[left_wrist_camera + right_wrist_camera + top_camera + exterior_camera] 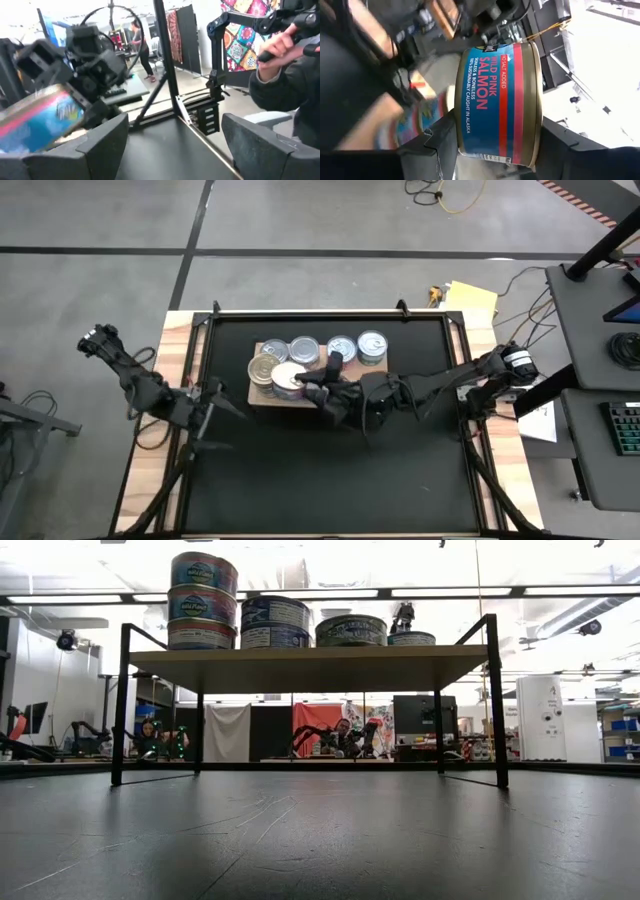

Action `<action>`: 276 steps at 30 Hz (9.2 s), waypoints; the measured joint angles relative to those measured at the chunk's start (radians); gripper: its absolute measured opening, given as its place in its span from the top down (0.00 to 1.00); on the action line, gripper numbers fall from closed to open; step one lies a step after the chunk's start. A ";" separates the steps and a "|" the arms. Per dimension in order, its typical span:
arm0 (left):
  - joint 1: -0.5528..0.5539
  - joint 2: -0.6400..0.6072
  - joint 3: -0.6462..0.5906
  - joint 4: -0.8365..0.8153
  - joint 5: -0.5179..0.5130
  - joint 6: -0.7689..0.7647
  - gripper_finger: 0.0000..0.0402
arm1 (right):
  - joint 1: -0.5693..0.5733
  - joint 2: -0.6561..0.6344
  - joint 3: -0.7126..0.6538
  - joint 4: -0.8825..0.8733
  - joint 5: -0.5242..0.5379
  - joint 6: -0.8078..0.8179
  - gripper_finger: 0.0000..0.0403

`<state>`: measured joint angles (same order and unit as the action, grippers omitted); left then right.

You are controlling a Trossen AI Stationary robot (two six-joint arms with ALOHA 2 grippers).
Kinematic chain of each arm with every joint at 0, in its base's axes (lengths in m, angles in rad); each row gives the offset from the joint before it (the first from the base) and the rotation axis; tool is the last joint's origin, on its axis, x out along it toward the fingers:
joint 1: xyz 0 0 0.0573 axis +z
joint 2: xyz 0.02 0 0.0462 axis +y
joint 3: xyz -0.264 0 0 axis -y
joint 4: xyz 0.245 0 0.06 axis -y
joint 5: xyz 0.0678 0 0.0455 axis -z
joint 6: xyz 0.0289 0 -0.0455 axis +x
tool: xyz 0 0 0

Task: Stack canned seafood by type on shelf
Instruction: Stack the blue tuna can on the blue tuna can

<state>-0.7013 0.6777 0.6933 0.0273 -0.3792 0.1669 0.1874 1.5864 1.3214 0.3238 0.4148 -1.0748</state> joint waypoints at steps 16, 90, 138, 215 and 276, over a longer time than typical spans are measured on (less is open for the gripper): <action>0.001 -0.224 0.002 -0.176 -0.136 0.124 0.24 | -0.060 0.190 0.241 -0.116 0.065 -0.252 0.54; 0.001 -0.142 0.006 -0.042 -0.136 0.108 0.24 | -0.124 0.199 0.261 -0.178 -0.048 -0.298 0.50; 0.001 -0.125 0.006 -0.020 -0.135 0.113 0.24 | -0.127 0.199 0.261 -0.183 0.005 -0.184 0.23; 0.001 -0.047 0.005 0.053 -0.138 0.138 0.24 | -0.136 0.232 0.261 -0.081 0.056 -0.088 0.19; -0.001 0.022 0.050 0.076 -0.802 -0.072 0.52 | -0.136 0.232 0.260 -0.084 0.057 -0.084 0.18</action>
<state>-0.7025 0.6998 0.7429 0.1029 -1.1814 0.0947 0.0517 1.8183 1.5818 0.2401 0.4721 -1.1591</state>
